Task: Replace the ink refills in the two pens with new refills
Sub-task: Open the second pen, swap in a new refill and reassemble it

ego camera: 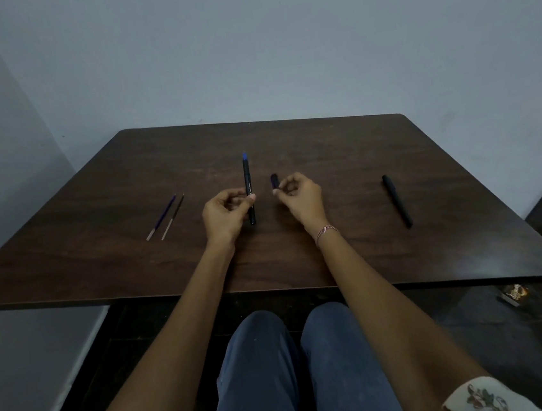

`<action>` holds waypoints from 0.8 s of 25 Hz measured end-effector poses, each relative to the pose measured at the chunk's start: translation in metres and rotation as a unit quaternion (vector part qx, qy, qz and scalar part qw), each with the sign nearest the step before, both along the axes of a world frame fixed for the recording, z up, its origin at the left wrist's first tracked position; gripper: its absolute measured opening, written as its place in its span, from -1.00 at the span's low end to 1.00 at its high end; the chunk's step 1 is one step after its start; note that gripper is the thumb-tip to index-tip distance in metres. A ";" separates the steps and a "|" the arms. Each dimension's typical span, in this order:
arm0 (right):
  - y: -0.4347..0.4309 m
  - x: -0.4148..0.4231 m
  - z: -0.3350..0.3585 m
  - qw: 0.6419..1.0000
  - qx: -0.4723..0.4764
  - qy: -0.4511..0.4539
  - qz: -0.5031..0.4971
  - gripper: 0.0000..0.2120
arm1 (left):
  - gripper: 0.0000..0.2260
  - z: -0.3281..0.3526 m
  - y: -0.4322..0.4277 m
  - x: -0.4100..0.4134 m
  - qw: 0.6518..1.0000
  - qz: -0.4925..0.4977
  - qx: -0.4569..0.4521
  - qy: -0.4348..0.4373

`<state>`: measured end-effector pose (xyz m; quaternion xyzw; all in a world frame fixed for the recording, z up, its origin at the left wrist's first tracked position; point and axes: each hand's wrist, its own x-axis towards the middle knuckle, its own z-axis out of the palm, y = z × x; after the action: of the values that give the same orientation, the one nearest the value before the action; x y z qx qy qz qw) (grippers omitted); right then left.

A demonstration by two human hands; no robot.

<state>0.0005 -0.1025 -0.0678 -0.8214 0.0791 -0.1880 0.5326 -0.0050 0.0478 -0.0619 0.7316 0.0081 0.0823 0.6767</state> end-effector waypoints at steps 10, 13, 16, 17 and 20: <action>-0.013 -0.014 0.007 0.921 0.377 -0.074 0.069 -0.64 | -0.89 0.000 -0.001 -0.002 0.996 -0.060 0.060 -0.014; -0.018 -0.018 0.008 0.897 0.423 -0.117 0.046 -0.66 | -0.83 -0.002 -0.002 -0.003 0.994 -0.085 0.065 -0.019; -0.021 -0.019 0.010 0.885 0.440 -0.151 0.021 -0.66 | -0.85 -0.001 -0.002 -0.003 0.991 -0.101 0.083 -0.014; -0.021 -0.019 0.010 0.882 0.443 -0.159 0.021 -0.66 | -0.87 -0.002 -0.003 -0.002 0.990 -0.108 0.093 -0.013; -0.022 -0.021 0.011 0.875 0.451 -0.174 0.021 -0.67 | -0.88 -0.004 -0.003 -0.003 0.986 -0.127 0.111 -0.014</action>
<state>-0.0203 -0.1241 -0.0567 -0.4481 0.0439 -0.2601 0.8542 -0.0078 0.0447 -0.0657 0.7960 -0.1036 0.0065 0.5963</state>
